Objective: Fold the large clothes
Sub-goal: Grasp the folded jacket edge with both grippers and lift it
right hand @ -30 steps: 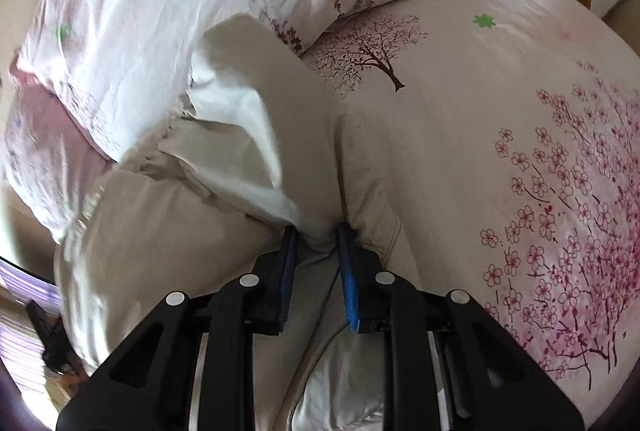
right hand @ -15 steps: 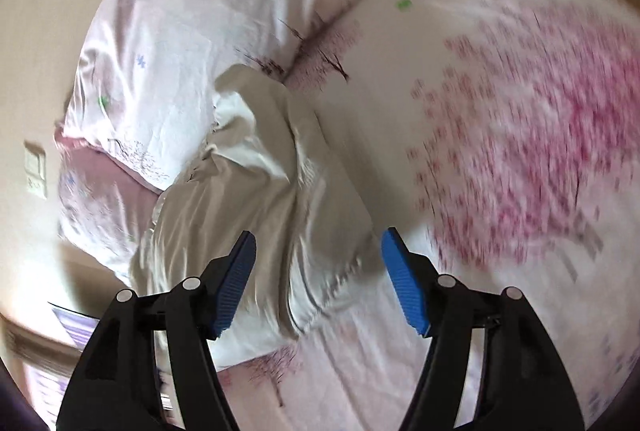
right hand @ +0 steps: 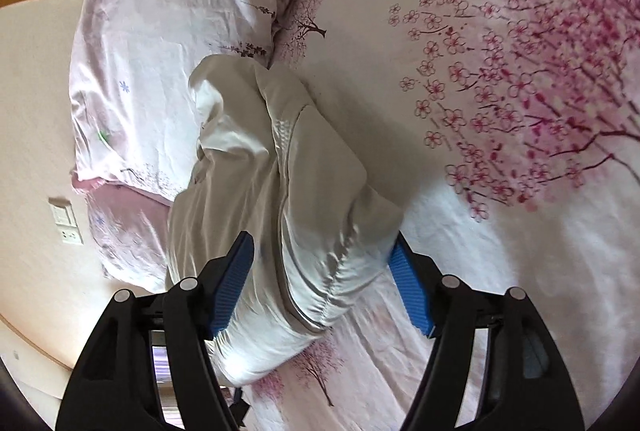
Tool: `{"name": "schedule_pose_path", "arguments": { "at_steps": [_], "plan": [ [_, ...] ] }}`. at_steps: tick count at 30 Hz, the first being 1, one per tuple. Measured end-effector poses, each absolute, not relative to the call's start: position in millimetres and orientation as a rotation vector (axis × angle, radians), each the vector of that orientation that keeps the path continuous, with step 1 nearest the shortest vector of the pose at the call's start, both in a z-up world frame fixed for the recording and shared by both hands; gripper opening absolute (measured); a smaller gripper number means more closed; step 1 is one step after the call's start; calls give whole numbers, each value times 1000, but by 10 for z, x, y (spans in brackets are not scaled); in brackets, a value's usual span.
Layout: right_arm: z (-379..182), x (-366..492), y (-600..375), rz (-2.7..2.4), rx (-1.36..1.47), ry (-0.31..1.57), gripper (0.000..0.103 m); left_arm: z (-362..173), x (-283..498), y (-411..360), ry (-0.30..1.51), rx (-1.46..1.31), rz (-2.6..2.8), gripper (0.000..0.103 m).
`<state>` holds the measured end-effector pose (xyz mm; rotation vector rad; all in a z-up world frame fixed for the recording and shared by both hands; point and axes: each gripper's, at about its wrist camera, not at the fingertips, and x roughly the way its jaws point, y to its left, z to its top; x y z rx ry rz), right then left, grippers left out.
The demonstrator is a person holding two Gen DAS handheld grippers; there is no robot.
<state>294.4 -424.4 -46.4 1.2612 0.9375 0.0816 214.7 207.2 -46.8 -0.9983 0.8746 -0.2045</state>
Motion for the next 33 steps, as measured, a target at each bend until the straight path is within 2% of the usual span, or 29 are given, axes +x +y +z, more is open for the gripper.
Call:
{"name": "schedule_pose_path", "arguments": {
  "at_steps": [7, 10, 13, 15, 18, 21, 26, 33],
  "plan": [
    [-616, 3047, -4231, 101, 1320, 892, 70, -538, 2320, 2037, 830, -1043, -161, 79],
    [-632, 3069, -4233, 115, 1327, 867, 68, -566, 2379, 2088, 796, -1084, -145, 73],
    [-681, 3111, -4220, 123, 1331, 855, 54, -627, 2429, 2163, 764, -1148, -131, 63],
    [-696, 3136, -4199, 149, 1344, 837, 38, -666, 2443, 2202, 755, -1186, -130, 50],
    [-599, 3124, -4174, 174, 1312, 798, 29, -645, 2456, 2228, 740, -1193, -156, 35],
    [-480, 3129, -4137, 192, 1282, 773, 26, -544, 2475, 2232, 726, -1173, -184, 27],
    [-265, 3121, -4028, 246, 1230, 746, 24, -343, 2446, 2295, 683, -1156, -222, 22],
    [-163, 2977, -3841, 331, 1183, 778, 24, -200, 2119, 2505, 647, -1152, -213, 22]
  ]
}}
